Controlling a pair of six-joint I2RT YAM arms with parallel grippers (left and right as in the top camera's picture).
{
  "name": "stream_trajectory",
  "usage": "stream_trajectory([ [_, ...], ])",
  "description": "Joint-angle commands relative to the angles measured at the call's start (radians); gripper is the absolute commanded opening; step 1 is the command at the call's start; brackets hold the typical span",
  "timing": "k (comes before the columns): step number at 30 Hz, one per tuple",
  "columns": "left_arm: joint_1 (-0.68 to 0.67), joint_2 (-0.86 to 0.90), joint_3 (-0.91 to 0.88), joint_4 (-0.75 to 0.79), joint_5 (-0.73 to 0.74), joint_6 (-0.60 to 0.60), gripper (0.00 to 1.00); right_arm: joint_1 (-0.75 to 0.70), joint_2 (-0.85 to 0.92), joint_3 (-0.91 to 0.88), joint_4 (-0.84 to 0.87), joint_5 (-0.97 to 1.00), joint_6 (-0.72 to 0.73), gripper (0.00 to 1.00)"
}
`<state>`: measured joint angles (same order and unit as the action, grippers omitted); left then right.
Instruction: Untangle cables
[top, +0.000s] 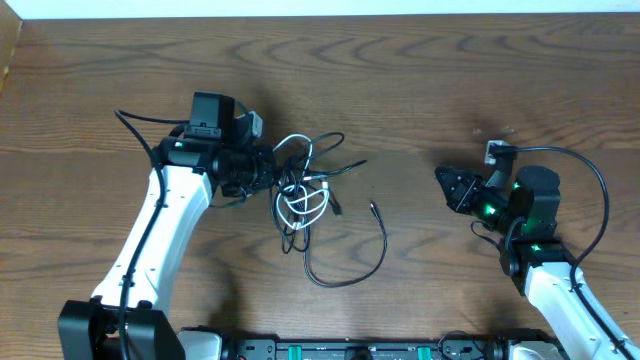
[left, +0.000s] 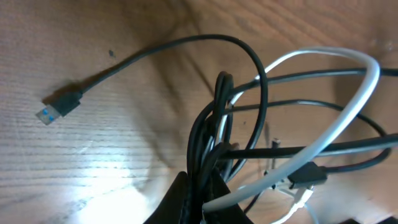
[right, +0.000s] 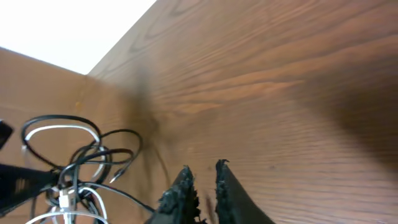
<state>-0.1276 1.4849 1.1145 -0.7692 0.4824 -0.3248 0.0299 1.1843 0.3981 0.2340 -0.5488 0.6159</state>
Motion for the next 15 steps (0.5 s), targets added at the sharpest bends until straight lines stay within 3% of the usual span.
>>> stream_trajectory([
  [1,-0.011,0.005,0.002,0.01,0.004,-0.113,0.08,-0.002,-0.006,0.011,-0.011,0.052,-0.018,0.15],
  [6,-0.056,0.005,0.002,0.012,0.003,-0.127,0.08,-0.002,-0.006,0.011,-0.017,-0.002,0.059,0.31],
  [13,-0.131,0.005,0.002,0.084,0.003,-0.242,0.08,-0.002,-0.006,0.011,0.012,-0.117,0.069,0.47],
  [14,-0.141,0.005,0.002,0.103,0.003,-0.256,0.08,0.0,-0.006,0.011,0.021,-0.132,0.077,0.53],
  [15,-0.152,0.005,0.002,0.126,0.003,-0.28,0.08,0.003,-0.006,0.011,0.028,-0.148,0.087,0.68],
])
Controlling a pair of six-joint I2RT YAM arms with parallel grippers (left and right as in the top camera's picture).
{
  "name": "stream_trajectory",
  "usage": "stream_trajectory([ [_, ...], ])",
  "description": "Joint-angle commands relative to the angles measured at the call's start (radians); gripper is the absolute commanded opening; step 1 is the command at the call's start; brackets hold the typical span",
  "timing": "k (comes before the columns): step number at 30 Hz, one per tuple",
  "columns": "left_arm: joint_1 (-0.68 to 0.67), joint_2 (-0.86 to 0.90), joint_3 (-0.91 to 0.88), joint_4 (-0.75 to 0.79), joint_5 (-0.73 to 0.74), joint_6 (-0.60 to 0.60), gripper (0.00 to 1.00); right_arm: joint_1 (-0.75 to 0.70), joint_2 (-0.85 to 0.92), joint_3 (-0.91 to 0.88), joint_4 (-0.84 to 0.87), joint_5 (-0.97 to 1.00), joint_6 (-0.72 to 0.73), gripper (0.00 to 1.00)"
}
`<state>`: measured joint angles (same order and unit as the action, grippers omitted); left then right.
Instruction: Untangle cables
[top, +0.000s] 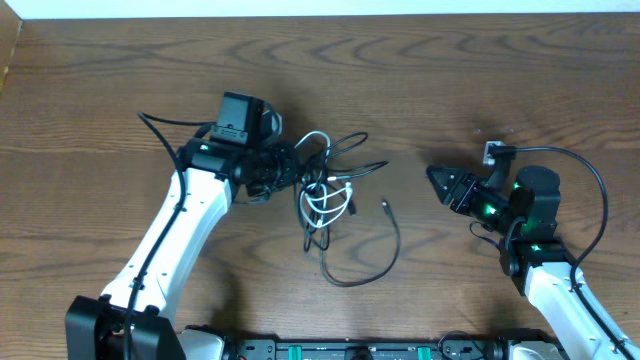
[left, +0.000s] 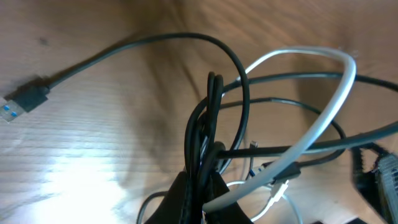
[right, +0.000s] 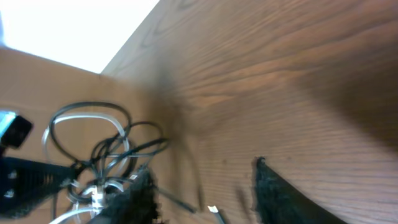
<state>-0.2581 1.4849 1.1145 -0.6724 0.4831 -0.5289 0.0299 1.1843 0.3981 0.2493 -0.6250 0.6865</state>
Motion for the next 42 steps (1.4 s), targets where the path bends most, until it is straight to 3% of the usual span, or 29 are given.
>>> stream_trajectory([
  [1,-0.031,0.005,0.002,0.048,0.002,-0.107,0.08,0.009,-0.006,0.011,0.025,-0.093,0.025,0.73],
  [8,-0.103,0.005,0.002,0.228,0.001,-0.352,0.08,0.118,-0.006,0.011,0.138,-0.167,0.024,0.77],
  [12,-0.154,0.005,0.002,0.31,-0.041,-0.371,0.08,0.179,-0.006,0.011,0.172,-0.165,0.023,0.76],
  [19,-0.212,0.006,0.002,0.313,-0.118,-0.371,0.08,0.209,-0.006,0.011,0.18,-0.146,0.016,0.69],
  [24,-0.243,0.006,0.002,0.309,-0.118,-0.372,0.08,0.209,-0.006,0.011,0.179,-0.128,0.035,0.48],
  [32,-0.265,0.006,0.002,0.312,-0.118,-0.372,0.08,0.208,-0.006,0.011,0.152,-0.045,0.034,0.03],
  [42,-0.223,0.006,0.002,0.311,-0.137,-0.371,0.08,0.096,-0.006,0.011,-0.119,0.239,0.05,0.01],
])
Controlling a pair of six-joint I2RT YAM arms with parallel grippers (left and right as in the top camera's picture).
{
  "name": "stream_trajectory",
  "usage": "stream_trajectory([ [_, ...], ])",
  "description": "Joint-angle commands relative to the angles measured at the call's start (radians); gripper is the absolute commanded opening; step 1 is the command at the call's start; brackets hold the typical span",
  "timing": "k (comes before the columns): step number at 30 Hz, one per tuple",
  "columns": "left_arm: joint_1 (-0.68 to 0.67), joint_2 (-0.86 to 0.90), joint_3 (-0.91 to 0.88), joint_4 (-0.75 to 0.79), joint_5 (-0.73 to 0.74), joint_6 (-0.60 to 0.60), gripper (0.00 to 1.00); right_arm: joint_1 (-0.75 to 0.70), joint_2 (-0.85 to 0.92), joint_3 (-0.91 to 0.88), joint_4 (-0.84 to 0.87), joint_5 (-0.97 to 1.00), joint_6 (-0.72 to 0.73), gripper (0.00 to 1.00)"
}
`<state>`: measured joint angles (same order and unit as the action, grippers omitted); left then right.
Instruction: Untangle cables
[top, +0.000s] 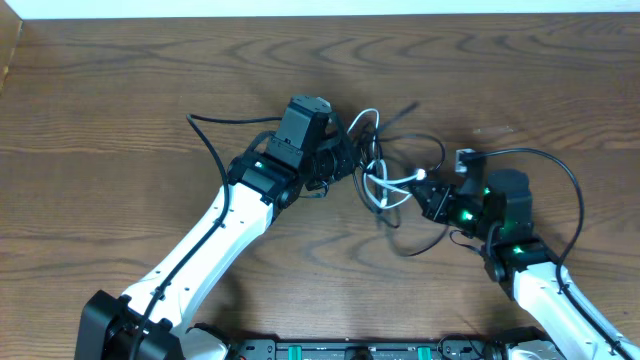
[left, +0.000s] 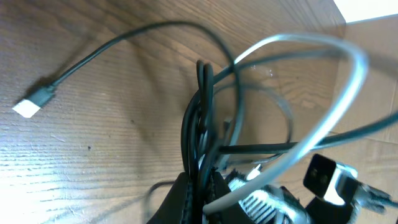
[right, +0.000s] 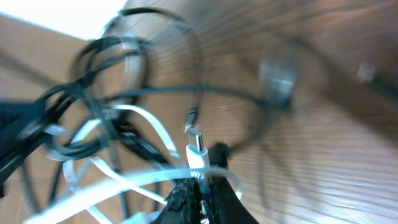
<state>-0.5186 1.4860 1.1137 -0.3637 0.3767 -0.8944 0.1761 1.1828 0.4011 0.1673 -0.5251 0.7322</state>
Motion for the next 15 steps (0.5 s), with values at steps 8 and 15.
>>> stream_trajectory([
  [8,0.116,0.005,0.003,-0.145,-0.031,-0.005,0.08,-0.236,-0.004,0.008,-0.151,0.15,0.004,0.01],
  [15,0.142,0.005,0.003,-0.193,-0.031,-0.006,0.08,-0.271,-0.004,0.008,-0.169,0.149,0.008,0.04],
])
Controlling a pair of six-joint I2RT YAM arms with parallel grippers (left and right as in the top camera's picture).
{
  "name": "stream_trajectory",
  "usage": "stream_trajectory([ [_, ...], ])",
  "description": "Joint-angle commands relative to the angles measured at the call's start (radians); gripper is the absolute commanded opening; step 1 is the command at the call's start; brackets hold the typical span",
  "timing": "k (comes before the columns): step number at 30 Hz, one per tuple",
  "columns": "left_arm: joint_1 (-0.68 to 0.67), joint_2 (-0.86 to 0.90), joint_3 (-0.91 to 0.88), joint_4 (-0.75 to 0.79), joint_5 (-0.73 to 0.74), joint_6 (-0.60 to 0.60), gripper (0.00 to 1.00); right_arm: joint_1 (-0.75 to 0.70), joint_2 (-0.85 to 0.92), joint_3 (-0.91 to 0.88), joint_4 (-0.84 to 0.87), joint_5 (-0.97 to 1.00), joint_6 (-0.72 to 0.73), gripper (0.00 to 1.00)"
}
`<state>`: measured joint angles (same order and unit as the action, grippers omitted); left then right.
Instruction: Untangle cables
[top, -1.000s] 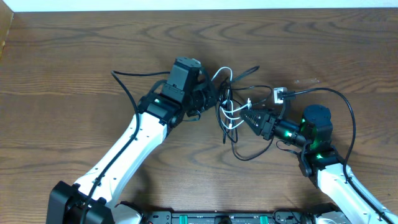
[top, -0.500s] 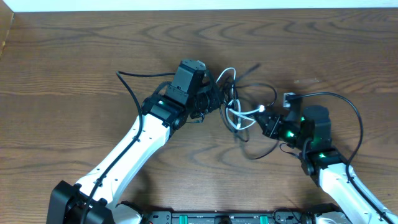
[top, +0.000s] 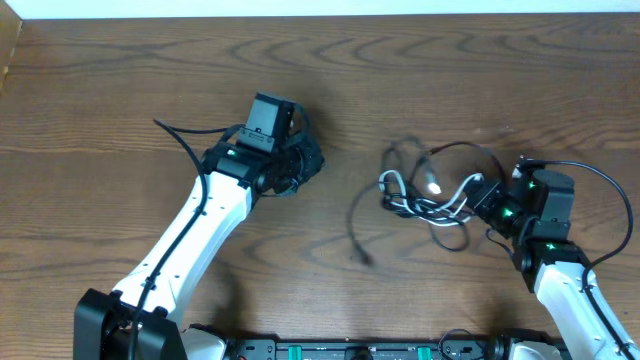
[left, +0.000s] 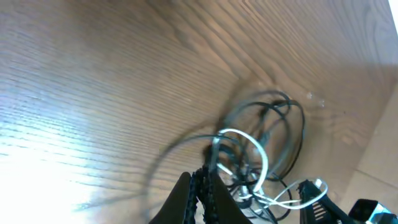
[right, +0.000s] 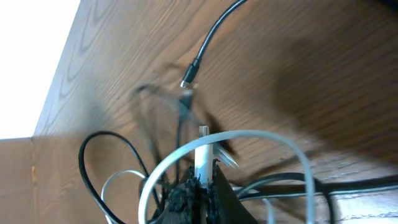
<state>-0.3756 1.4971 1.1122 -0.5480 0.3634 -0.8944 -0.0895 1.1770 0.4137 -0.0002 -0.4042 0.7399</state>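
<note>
The tangle of black and white cables (top: 430, 193) lies right of the table's middle. My right gripper (top: 482, 204) is at its right edge, shut on the white cable's plug (right: 202, 152); white loops (right: 249, 135) arch over the fingers. A black cable end (top: 362, 256) trails out toward the front. My left gripper (top: 306, 164) is well to the left of the tangle, shut with nothing between its fingers (left: 200, 180). In the left wrist view the tangle (left: 249, 155) sits ahead of the fingertips, apart from them.
The brown wooden table (top: 120, 90) carries nothing else. Its white far edge (top: 320, 8) runs along the top. A black plug (right: 189, 73) on a straight lead lies on the wood beyond the right fingers.
The tangle has left my left gripper and moved right with my right gripper, which still holds the white plug. My left gripper is now back to the left, shut and empty.
My left gripper held the black strands of the tangle at centre-left while the right gripper stood apart, shut and then open. The left then had the tangle at centre and the right was shut on the white plug. Now only the right holds it, further right.
</note>
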Motion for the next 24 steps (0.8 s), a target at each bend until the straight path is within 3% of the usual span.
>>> stream_trajectory([
  [1,-0.002,-0.006,0.004,-0.009,-0.018,-0.006,0.08,-0.005,0.002,-0.004,-0.001,0.028,0.001,0.07],
  [6,-0.013,-0.006,0.004,-0.014,-0.017,-0.009,0.09,0.0,0.002,-0.004,-0.001,0.028,0.05,0.17],
  [10,-0.061,-0.004,0.004,-0.012,-0.018,-0.009,0.49,0.013,0.002,-0.004,0.0,0.024,0.057,0.16],
  [12,-0.095,0.001,0.004,-0.013,-0.018,-0.009,0.74,0.016,0.002,-0.004,0.0,0.024,0.057,0.17],
  [13,-0.114,0.005,0.004,-0.012,-0.018,-0.008,0.8,0.016,0.002,-0.004,0.0,0.023,0.058,0.17],
  [18,-0.209,0.051,0.004,-0.016,-0.042,-0.021,0.94,0.016,0.002,-0.004,0.0,0.024,0.069,0.18],
  [24,-0.28,0.171,0.004,0.011,-0.043,-0.274,0.94,0.016,0.002,-0.004,-0.001,0.024,0.069,0.19],
])
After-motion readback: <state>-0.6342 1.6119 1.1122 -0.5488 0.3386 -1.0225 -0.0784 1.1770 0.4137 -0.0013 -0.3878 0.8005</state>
